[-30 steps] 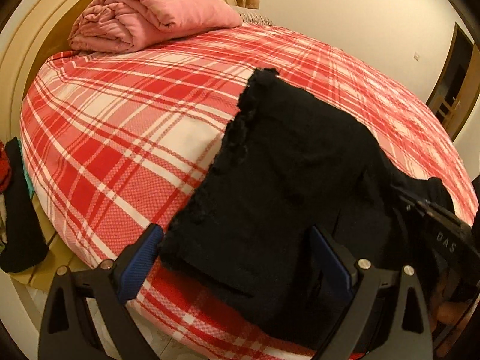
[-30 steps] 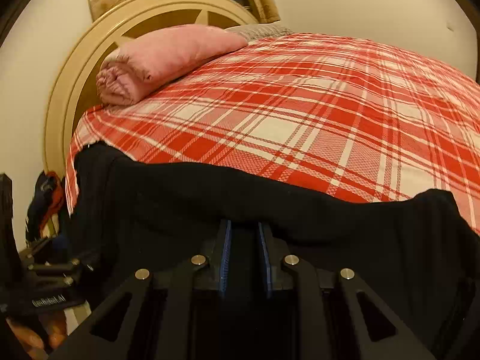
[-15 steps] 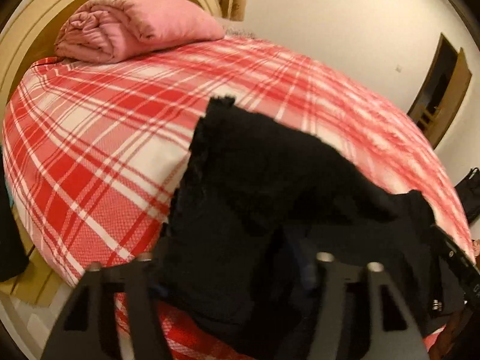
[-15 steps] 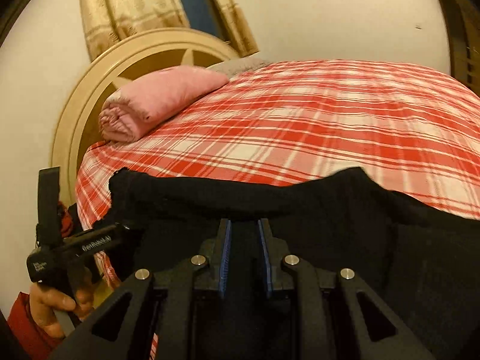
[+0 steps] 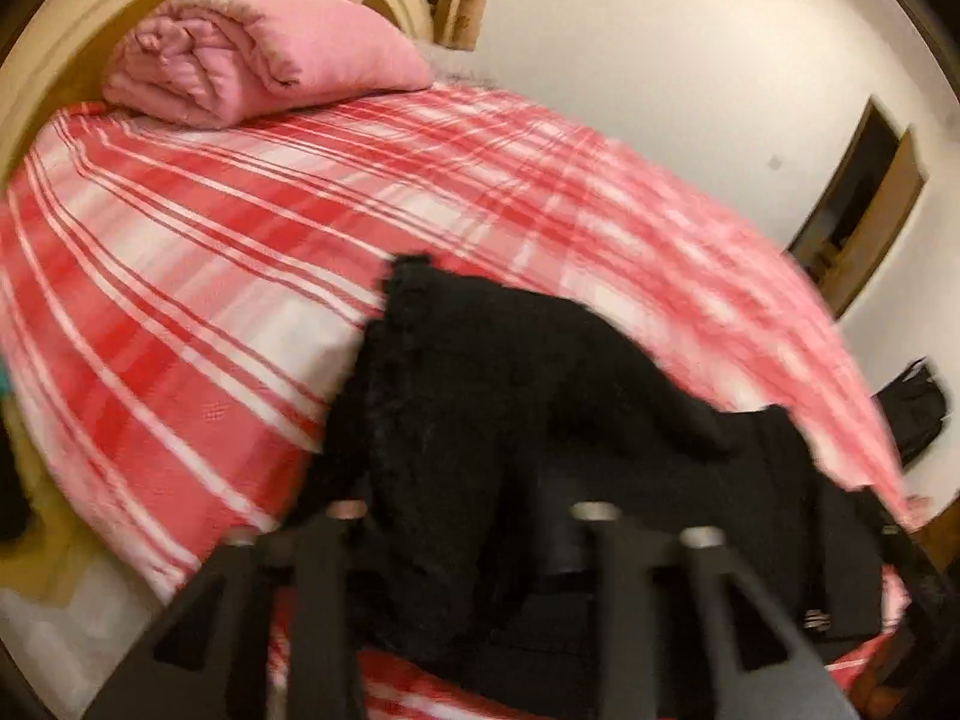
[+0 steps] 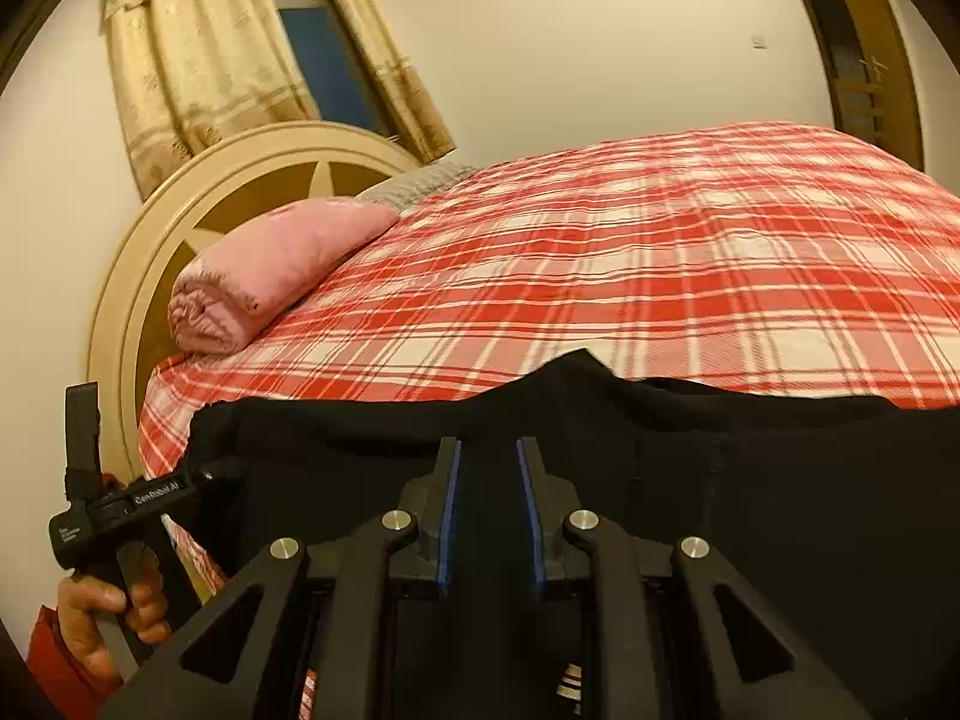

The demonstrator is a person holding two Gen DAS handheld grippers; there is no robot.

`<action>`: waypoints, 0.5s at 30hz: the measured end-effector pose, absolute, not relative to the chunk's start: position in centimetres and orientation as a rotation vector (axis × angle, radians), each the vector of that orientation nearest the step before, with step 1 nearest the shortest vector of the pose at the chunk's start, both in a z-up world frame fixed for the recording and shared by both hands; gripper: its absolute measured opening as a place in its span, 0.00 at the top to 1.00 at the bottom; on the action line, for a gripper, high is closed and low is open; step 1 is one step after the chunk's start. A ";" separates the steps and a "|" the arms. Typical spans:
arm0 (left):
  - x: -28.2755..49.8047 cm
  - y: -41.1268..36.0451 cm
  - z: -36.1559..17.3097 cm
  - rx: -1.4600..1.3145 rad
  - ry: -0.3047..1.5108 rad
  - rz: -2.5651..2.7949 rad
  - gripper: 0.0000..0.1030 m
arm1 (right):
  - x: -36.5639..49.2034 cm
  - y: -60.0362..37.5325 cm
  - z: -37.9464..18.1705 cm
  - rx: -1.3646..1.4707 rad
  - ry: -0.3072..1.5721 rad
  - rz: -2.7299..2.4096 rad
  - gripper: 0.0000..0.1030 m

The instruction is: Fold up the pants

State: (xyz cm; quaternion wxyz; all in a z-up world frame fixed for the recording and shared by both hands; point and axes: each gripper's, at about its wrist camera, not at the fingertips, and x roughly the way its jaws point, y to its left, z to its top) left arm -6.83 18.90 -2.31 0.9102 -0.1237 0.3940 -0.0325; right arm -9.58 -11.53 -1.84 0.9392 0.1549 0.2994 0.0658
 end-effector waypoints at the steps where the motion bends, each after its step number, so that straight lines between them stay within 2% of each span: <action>1: -6.8 19.6 -1.8 -0.230 0.775 -0.023 0.42 | -9.7 -11.8 -1.9 0.324 0.611 0.128 0.81; 3: -7.1 21.3 -0.7 -0.222 0.723 0.058 0.29 | -9.9 -12.1 -2.2 0.337 0.617 0.130 0.81; 8: -9.4 25.6 0.4 -0.282 0.683 0.150 0.28 | -9.7 -10.5 -2.3 0.332 0.626 0.202 0.81; 15: -13.2 23.6 -4.4 -0.550 0.755 -0.042 0.33 | -9.8 -7.1 -2.1 0.230 0.639 0.297 0.81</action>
